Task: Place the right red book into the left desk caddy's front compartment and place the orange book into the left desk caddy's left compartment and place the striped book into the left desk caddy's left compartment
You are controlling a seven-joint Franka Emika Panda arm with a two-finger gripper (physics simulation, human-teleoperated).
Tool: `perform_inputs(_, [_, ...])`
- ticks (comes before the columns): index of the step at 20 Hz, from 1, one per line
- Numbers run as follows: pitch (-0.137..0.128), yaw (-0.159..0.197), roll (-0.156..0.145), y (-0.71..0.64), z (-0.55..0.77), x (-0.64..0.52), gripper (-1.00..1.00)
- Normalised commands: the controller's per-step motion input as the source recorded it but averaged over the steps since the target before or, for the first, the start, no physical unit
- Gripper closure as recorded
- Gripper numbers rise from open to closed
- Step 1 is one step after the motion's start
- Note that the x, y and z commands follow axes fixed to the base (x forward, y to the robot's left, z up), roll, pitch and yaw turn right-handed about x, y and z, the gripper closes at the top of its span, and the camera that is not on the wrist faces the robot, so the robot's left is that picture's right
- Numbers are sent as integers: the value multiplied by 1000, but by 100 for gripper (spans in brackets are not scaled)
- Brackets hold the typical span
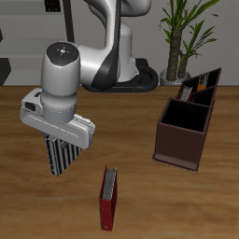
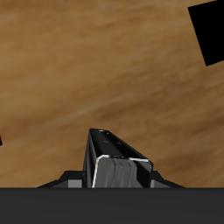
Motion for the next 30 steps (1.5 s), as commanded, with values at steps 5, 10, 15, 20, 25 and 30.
perform_inputs(5, [-53,51,-23,-135,491,-672,100])
perform_inputs(10, [-3,5,10,167,295,-477,100])
perform_inputs(15, [50,29,46,199,219,-471,100])
perform_inputs(20, [-38,20,-18,42,199,-457,100])
perform_inputs(25, [-43,35,164,508,203,-816,100])
perform_inputs(30, [6,119,162,436,28,-478,100])
